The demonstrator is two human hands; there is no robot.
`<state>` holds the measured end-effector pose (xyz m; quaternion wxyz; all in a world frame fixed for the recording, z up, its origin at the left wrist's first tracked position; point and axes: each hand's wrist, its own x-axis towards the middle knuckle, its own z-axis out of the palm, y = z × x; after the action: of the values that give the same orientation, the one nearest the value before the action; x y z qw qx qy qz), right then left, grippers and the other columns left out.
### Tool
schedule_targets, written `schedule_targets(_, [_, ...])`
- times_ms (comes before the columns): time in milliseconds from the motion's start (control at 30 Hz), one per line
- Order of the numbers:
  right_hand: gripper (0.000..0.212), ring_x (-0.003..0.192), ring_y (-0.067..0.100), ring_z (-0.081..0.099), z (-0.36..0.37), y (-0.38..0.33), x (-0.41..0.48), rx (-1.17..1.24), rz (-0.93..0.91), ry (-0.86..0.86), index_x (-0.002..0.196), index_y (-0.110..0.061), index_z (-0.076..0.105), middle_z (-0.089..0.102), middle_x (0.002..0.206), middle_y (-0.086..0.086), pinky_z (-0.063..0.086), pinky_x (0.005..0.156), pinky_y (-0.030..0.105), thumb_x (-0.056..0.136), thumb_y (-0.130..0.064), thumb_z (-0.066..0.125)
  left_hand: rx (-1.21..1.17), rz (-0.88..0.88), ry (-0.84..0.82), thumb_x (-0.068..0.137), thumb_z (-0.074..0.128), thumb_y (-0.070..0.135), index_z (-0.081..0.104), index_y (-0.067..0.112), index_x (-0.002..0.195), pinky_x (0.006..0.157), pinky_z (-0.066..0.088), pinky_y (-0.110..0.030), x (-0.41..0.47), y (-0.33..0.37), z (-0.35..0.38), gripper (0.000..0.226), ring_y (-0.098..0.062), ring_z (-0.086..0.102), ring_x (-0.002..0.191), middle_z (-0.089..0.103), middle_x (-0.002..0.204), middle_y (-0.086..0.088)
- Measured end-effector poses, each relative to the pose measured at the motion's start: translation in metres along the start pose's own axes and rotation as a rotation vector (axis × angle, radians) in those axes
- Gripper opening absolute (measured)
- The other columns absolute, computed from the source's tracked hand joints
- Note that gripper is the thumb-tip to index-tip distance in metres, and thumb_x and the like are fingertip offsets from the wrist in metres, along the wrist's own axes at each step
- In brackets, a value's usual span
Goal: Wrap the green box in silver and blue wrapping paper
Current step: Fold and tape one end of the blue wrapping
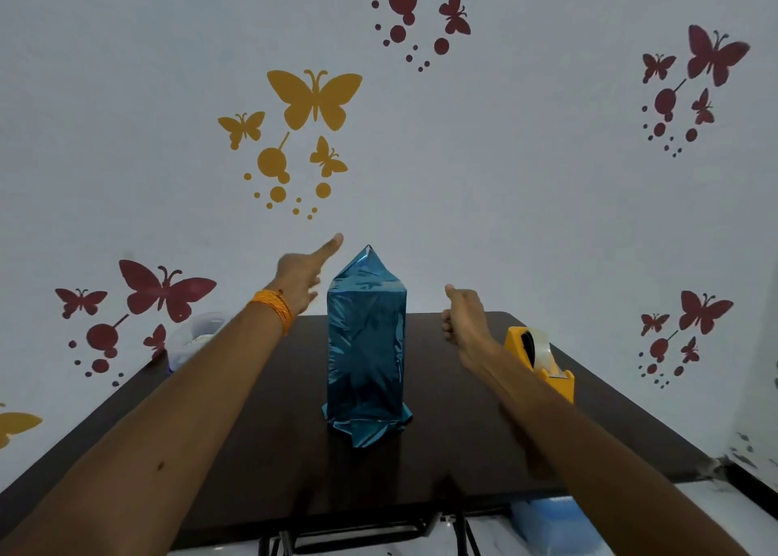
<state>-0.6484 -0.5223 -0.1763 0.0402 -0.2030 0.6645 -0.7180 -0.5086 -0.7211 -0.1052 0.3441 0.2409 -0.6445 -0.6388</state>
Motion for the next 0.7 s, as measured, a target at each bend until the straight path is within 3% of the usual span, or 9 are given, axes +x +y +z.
schedule_targets(67, [0.018, 0.066, 0.014, 0.045, -0.027, -0.012, 0.004, -0.048, -0.057, 0.098, 0.114, -0.015, 0.052, 0.054, 0.086, 0.005, 0.036, 0.057, 0.028, 0.104, -0.028, 0.046, 0.143, 0.252, 0.287, 0.082, 0.076, 0.035, 0.056, 0.007, 0.116, 0.083, 0.046, -0.032, -0.003, 0.014, 0.014, 0.049, -0.027, 0.058, 0.11, 0.062, 0.117, -0.009])
schedule_targets(133, [0.014, 0.074, 0.012, 0.054, -0.055, -0.022, 0.005, -0.133, -0.129, 0.216, 0.111, -0.016, 0.057, 0.061, 0.1, 0.002, 0.043, 0.06, 0.027, 0.099, -0.02, 0.051, 0.275, 0.569, 0.41, 0.083, 0.067, 0.016, 0.059, 0.011, 0.106, 0.07, 0.043, -0.027, -0.018, 0.028, 0.038, 0.025, -0.022, 0.062, 0.093, 0.065, 0.104, -0.006])
schedule_targets(200, [0.017, 0.083, 0.012, 0.059, -0.082, -0.026, 0.005, -0.212, -0.178, 0.294, 0.112, -0.014, 0.059, 0.062, 0.108, 0.0, 0.048, 0.066, 0.027, 0.096, -0.018, 0.055, 0.316, 0.812, 0.349, 0.08, 0.063, 0.007, 0.06, 0.013, 0.096, 0.062, 0.041, -0.021, -0.036, 0.033, 0.072, 0.017, -0.016, 0.058, 0.078, 0.064, 0.089, -0.003])
schedule_targets(267, [0.019, 0.091, 0.017, 0.062, -0.108, -0.024, 0.006, -0.284, -0.176, 0.329, 0.11, -0.012, 0.061, 0.063, 0.108, 0.0, 0.049, 0.071, 0.03, 0.093, -0.02, 0.06, 0.326, 0.896, 0.234, 0.077, 0.062, 0.003, 0.061, 0.015, 0.089, 0.061, 0.042, -0.02, -0.049, 0.026, 0.11, 0.017, -0.013, 0.056, 0.071, 0.062, 0.081, 0.001])
schedule_targets(333, [0.018, 0.092, 0.019, 0.062, -0.134, -0.016, 0.005, -0.396, -0.147, 0.36, 0.104, -0.01, 0.064, 0.064, 0.101, 0.001, 0.046, 0.072, 0.032, 0.091, -0.022, 0.063, 0.322, 0.869, 0.081, 0.077, 0.061, 0.002, 0.063, 0.014, 0.087, 0.061, 0.044, -0.021, -0.058, 0.007, 0.151, 0.017, -0.013, 0.057, 0.069, 0.062, 0.077, 0.002])
schedule_targets(400, [0.016, 0.08, 0.021, 0.059, -0.156, -0.004, 0.004, -0.542, -0.108, 0.366, 0.085, -0.008, 0.065, 0.063, 0.083, 0.004, 0.044, 0.067, 0.03, 0.09, -0.023, 0.064, 0.348, 0.761, -0.065, 0.078, 0.061, 0.003, 0.066, 0.014, 0.086, 0.063, 0.046, -0.022, -0.065, -0.021, 0.186, 0.015, -0.013, 0.06, 0.071, 0.065, 0.077, 0.003])
schedule_targets(467, [0.033, 0.061, 0.021, 0.052, -0.176, 0.009, 0.001, -0.662, -0.034, 0.34, 0.063, -0.009, 0.053, 0.052, 0.062, 0.005, 0.038, 0.056, 0.027, 0.09, -0.024, 0.065, 0.4, 0.602, -0.208, 0.079, 0.06, 0.005, 0.068, 0.013, 0.08, 0.065, 0.049, -0.024, -0.068, -0.056, 0.221, 0.012, -0.013, 0.06, 0.071, 0.066, 0.078, 0.003])
schedule_targets(600, [0.028, 0.058, 0.014, 0.045, -0.195, 0.035, 0.001, -0.548, 0.267, 0.196, 0.076, -0.009, 0.059, 0.053, 0.067, 0.004, 0.033, 0.052, 0.026, 0.09, -0.032, 0.069, 0.564, 0.295, -0.474, 0.069, 0.067, 0.01, 0.068, 0.006, 0.065, 0.059, 0.048, -0.033, -0.074, -0.12, 0.262, 0.006, -0.021, 0.06, 0.067, 0.064, 0.07, -0.008])
schedule_targets(700, [0.029, 0.054, 0.013, 0.038, -0.194, 0.041, 0.003, -0.349, 0.394, 0.102, 0.084, -0.01, 0.055, 0.047, 0.065, 0.004, 0.03, 0.05, 0.026, 0.09, -0.033, 0.072, 0.531, 0.159, -0.598, 0.063, 0.08, 0.012, 0.073, 0.005, 0.067, 0.071, 0.06, -0.037, -0.079, -0.138, 0.265, 0.01, -0.024, 0.07, 0.074, 0.073, 0.077, -0.007])
